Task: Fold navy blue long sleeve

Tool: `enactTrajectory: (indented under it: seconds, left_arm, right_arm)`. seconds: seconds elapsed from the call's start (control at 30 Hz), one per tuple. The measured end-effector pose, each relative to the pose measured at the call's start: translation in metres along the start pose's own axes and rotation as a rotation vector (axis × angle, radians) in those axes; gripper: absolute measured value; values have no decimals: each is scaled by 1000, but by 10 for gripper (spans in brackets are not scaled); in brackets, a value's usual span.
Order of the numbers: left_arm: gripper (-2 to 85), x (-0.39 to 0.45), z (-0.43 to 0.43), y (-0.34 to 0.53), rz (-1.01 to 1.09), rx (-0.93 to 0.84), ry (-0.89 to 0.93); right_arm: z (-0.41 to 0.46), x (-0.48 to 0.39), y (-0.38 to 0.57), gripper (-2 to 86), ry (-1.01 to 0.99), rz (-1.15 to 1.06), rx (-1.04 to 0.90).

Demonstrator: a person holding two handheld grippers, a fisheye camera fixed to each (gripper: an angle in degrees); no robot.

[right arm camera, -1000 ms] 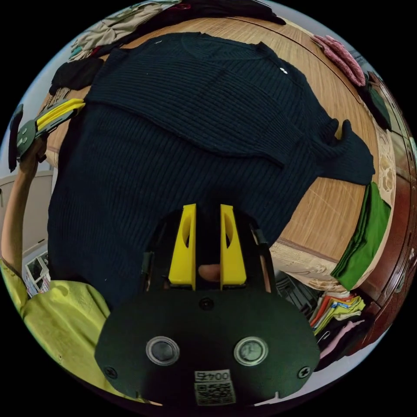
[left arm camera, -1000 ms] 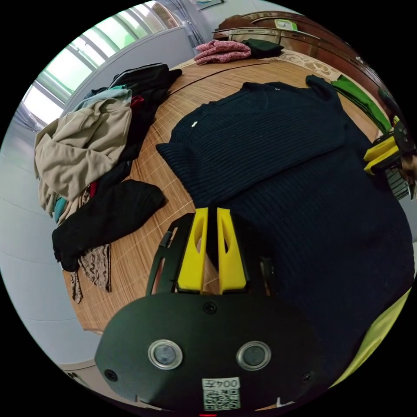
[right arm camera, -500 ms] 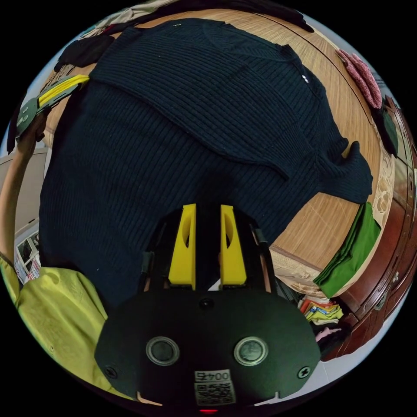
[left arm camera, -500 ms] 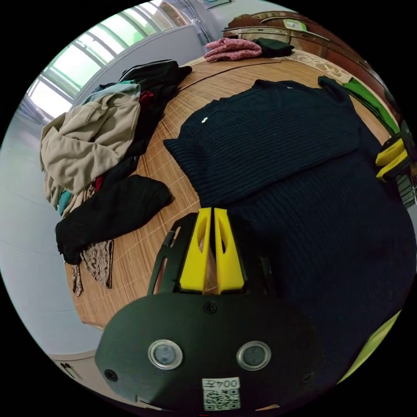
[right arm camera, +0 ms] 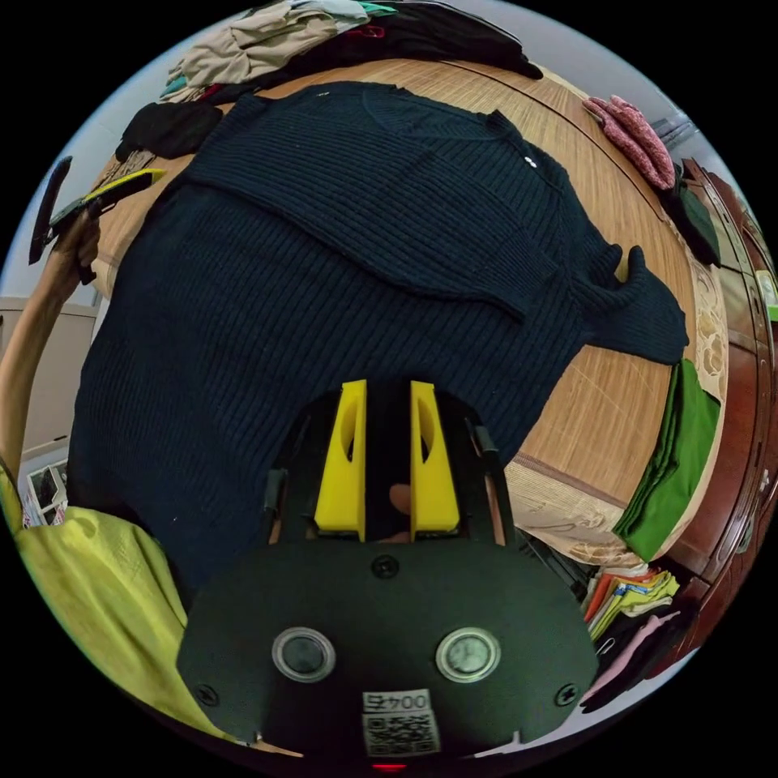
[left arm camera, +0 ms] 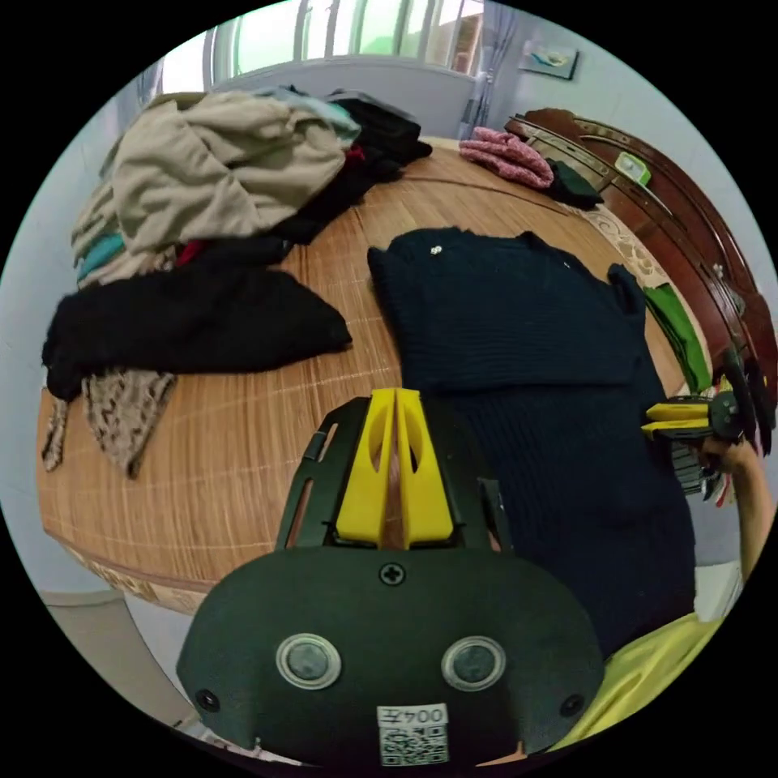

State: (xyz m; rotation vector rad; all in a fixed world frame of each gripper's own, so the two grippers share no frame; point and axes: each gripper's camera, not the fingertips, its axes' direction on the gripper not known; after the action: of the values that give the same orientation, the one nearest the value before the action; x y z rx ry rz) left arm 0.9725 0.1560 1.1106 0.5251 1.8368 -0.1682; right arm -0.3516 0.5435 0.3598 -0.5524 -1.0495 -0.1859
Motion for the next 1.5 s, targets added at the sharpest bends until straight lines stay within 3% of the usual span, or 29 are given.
enactTrajectory:
  seconds: [0.13, 0.37, 0.57, 0.73, 0.9, 1.0, 1.13, 1.27, 1.37, 1.43, 1.5]
  left_arm:
    - [2, 30, -10, -23, 182, 71, -49]
    - [1, 48, 52, -68, 221, -166, -193]
    - [1, 2, 59, -64, -15, -151, 44]
    - [0, 5, 62, -59, -19, -128, 42]
    - [1, 1, 47, -51, -117, -65, 153]
    - [1, 28, 24, -42, -12, 2, 157]
    - [1, 81, 23, -18, 157, -57, 119]
    - [2, 132, 34, 16, 301, -102, -71]
    - [4, 146, 33, 36, 295, -17, -154]
    - [5, 151, 33, 43, 289, 6, -169]
    - [6, 153, 32, 51, 257, 22, -155]
  right_arm:
    - [-1, 21, 7, 87, -6, 3, 2]
    - [-2, 66, 20, 84, -67, 3, -35]
    - [-3, 109, 42, 85, -68, -19, -46]
    - [-5, 152, 71, 87, -59, -54, -31]
    - [-7, 199, 105, 87, -77, -27, 13]
    - [-8, 234, 129, 93, -124, 32, 48]
    - [-11, 282, 165, 104, -182, 59, 118]
    - [-15, 325, 199, 104, -212, 57, 175]
    - [-24, 381, 234, 98, -453, 109, 310]
    - [-29, 444, 269, 115, -710, 246, 507]
    - [-28, 498, 298, 125, -846, 408, 657]
